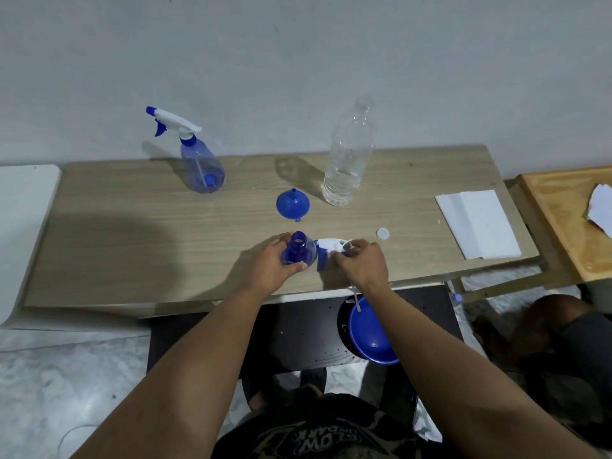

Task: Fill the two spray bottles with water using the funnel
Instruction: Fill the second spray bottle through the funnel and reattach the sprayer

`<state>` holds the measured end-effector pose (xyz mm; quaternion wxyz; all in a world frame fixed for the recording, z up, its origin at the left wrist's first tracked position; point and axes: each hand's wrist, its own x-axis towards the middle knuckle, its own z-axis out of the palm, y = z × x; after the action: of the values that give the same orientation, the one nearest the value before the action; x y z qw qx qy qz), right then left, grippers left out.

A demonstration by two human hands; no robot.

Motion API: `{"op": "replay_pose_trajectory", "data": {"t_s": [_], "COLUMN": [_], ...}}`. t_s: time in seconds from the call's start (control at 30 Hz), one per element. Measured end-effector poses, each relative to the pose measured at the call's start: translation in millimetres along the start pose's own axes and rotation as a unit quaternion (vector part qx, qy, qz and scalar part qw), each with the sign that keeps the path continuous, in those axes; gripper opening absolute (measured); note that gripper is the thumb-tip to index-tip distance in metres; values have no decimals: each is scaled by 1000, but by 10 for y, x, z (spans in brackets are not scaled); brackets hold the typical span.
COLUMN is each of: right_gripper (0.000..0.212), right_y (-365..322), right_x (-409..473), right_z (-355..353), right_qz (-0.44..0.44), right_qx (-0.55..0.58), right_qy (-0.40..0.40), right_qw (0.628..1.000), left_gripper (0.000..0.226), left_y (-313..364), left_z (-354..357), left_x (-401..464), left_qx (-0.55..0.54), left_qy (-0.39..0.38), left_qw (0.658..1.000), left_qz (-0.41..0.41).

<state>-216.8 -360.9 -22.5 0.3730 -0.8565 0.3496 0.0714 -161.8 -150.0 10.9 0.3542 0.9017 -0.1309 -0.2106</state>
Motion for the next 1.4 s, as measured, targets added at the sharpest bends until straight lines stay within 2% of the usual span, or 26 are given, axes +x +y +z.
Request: {"op": "replay_pose_trajectory", "data": {"t_s": [0.03,0.1,0.17,0.23,0.33,0.43,0.63,0.73,0.87,0.97,1.03,1.17,1.4], "right_gripper": [53,43,36,39,58,68,73,71,65,90,101,70,66], "right_y": [-52,-222,-502,-838,-1359,-1683,-1749,-1689,-1668,-1677,-1710,-1729,-1516], "right_x": [-42,-96,-79,66,410,720,967,953,948,889,777,501,77], "right_z": [-24,-56,-70,-34,111,326,555,601,491,355,247,20,-91], "right_qz": [-9,-50,-107,-151,-168,-172,-153,-161,-141,-128,-132,-166,-192], "right_qx": [7,37,47,23,-106,-244,-390,-398,-316,-159,-18,155,349], "right_qy": [26,57,62,32,-54,-106,-148,-132,-137,-138,-144,-117,-97], "right_qw": [1000,996,991,988,979,949,896,893,928,969,981,967,912], "left_gripper": [58,58,59,59,55,60,68,65,68,62,60,56,51], "left_y": [-35,-90,-143,-196,-274,-340,-380,-404,-435,-443,-451,-419,-374], "left_z": [-12,-50,-81,-96,-85,-45,-30,-26,-43,-10,12,22,44], "left_x": [19,48,80,128,209,284,365,362,364,339,323,331,431], "left_qx": [-2,3,11,14,-3,-21,-48,-63,-45,-30,-35,-38,-52], "left_qy": [0,0,1,-3,-2,-14,-20,-24,-30,-18,-18,1,19], "left_qw": [1000,1000,1000,1000,1000,1000,999,998,998,999,999,999,998], "left_qz": [3,10,22,24,9,-6,9,20,31,20,14,26,20]}}
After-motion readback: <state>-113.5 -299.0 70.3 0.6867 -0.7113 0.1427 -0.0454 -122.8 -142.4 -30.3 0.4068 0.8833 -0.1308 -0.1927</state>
